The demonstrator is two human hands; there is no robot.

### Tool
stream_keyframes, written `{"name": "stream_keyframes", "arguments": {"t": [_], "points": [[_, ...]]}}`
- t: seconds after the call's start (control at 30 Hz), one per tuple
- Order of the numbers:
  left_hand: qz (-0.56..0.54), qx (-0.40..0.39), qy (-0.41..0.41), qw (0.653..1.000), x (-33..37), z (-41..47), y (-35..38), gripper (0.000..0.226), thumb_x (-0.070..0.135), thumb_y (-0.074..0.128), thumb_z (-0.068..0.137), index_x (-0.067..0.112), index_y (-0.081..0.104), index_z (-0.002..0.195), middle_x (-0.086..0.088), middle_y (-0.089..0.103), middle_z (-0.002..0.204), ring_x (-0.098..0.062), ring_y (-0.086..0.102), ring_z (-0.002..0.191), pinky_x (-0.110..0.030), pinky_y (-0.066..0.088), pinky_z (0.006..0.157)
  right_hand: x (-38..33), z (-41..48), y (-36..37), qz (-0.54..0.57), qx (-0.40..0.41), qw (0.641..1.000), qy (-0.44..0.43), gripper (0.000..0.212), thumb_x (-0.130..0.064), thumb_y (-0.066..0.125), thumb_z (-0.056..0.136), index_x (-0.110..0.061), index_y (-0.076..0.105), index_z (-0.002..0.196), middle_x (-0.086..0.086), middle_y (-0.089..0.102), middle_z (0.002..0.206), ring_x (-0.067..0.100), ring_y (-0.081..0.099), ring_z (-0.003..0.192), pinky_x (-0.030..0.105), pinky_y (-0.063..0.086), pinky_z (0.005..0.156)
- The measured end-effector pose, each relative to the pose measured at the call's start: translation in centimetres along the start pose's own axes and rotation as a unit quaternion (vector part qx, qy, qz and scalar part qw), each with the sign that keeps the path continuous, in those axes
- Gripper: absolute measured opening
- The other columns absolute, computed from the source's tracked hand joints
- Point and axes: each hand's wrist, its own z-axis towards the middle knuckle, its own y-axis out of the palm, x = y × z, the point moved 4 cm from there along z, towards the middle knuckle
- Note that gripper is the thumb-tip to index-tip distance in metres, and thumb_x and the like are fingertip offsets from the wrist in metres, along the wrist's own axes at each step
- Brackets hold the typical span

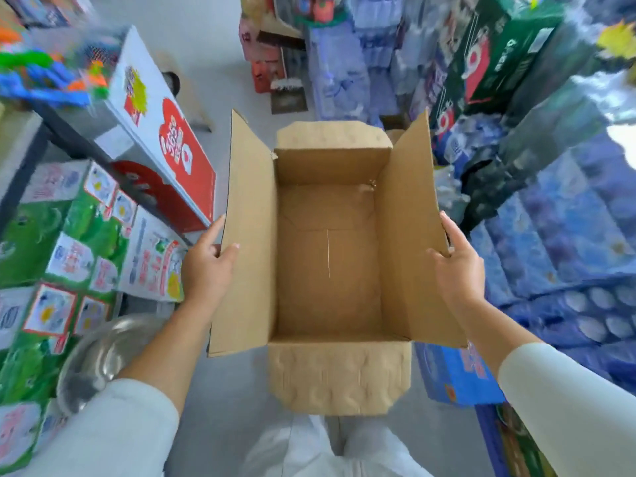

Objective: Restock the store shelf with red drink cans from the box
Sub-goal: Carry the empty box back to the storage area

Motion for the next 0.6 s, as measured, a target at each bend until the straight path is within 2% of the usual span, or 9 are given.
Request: {"name": "stream_keyframes", "arguments": {"t": [0.07,0.13,0.2,0.27,0.37,0.43,0.47,0.53,0.6], "points": [[0.002,-0.005,0.003,1.0,0.7,6.4,1.3,0.058,0.034,0.065,0.083,0.055,0.046,0.133,0.0,0.059,0.077,-0.032,0.062,0.071,-0.045,0.053,0.072,-3.0,5.1,2.4,0.0,0.007,1.0,-0.004,0.066,-0.019,0.056,0.091,-0.069,0.035,0.129,-0.004,0.07,0.106,0.015,0.066,0.086,0.029,0.052,0.066],[0.0,-0.015,0.013,1.0,1.7,12.8,2.7,0.06,0.032,0.064,0.084,0.054,0.041,0.135,0.001,0.06,0.077,-0.024,0.06,0.07,-0.044,0.053,0.073,-5.9,9.8,4.5,0.009,0.018,1.0,-0.009,0.065,-0.018,0.056,0.093,-0.065,0.035,0.132,-0.007,0.066,0.117,0.015,0.065,0.094,0.028,0.052,0.069],[-0.004,-0.025,0.024,0.999,3.5,19.5,3.8,0.061,0.038,0.062,0.079,0.055,0.042,0.134,0.003,0.07,0.089,-0.022,0.067,0.087,-0.047,0.054,0.086,-9.2,14.4,6.2,0.022,0.034,0.999,0.003,0.063,-0.016,0.056,0.094,-0.059,0.038,0.136,-0.016,0.06,0.112,0.011,0.062,0.092,0.022,0.047,0.068],[0.003,-0.043,0.035,0.998,5.1,26.1,5.0,0.06,0.041,0.062,0.078,0.06,0.041,0.132,-0.002,0.074,0.1,-0.023,0.069,0.096,-0.051,0.053,0.091,-12.5,19.0,7.7,0.021,0.043,0.999,0.011,0.062,-0.017,0.056,0.093,-0.058,0.039,0.136,-0.019,0.057,0.105,0.01,0.059,0.086,0.025,0.047,0.072],[0.022,-0.053,0.042,0.997,8.5,34.7,6.3,0.06,0.031,0.064,0.087,0.059,0.037,0.133,-0.005,0.072,0.094,-0.031,0.068,0.092,-0.049,0.054,0.086,-16.9,25.3,9.3,0.019,0.051,0.998,0.033,0.063,-0.019,0.056,0.091,-0.063,0.037,0.133,-0.01,0.065,0.094,0.017,0.064,0.081,0.031,0.052,0.073],[0.018,-0.064,0.04,0.997,10.0,40.8,7.5,0.059,0.029,0.064,0.09,0.06,0.037,0.132,-0.005,0.069,0.087,-0.033,0.065,0.078,-0.047,0.053,0.076,-19.5,30.2,10.5,0.019,0.054,0.998,0.04,0.064,-0.019,0.056,0.089,-0.063,0.037,0.132,0.002,0.069,0.088,0.024,0.064,0.074,0.035,0.053,0.069],[0.017,-0.065,0.043,0.997,10.6,43.9,8.4,0.059,0.029,0.064,0.09,0.06,0.037,0.131,-0.009,0.07,0.086,-0.033,0.061,0.07,-0.046,0.052,0.07,-20.9,32.8,11.2,0.015,0.055,0.998,0.041,0.064,-0.019,0.056,0.089,-0.064,0.037,0.131,0.007,0.069,0.087,0.025,0.063,0.072,0.036,0.053,0.068],[0.008,-0.067,0.042,0.997,12.0,49.8,10.4,0.058,0.029,0.065,0.089,0.058,0.041,0.132,-0.015,0.069,0.084,-0.033,0.062,0.069,-0.045,0.051,0.067,-23.6,38.1,12.7,0.016,0.06,0.997,0.046,0.065,-0.019,0.056,0.088,-0.066,0.036,0.13,0.008,0.069,0.084,0.023,0.061,0.066,0.036,0.053,0.066],[0.016,-0.06,0.039,0.997,13.4,55.4,12.5,0.053,0.024,0.066,0.091,0.049,0.049,0.135,-0.006,0.063,0.068,-0.029,0.058,0.063,-0.039,0.044,0.06,-26.1,43.6,14.6,0.019,0.053,0.997,0.045,0.066,-0.02,0.056,0.088,-0.067,0.035,0.129,0.002,0.069,0.083,0.02,0.062,0.067,0.036,0.054,0.068]]}}
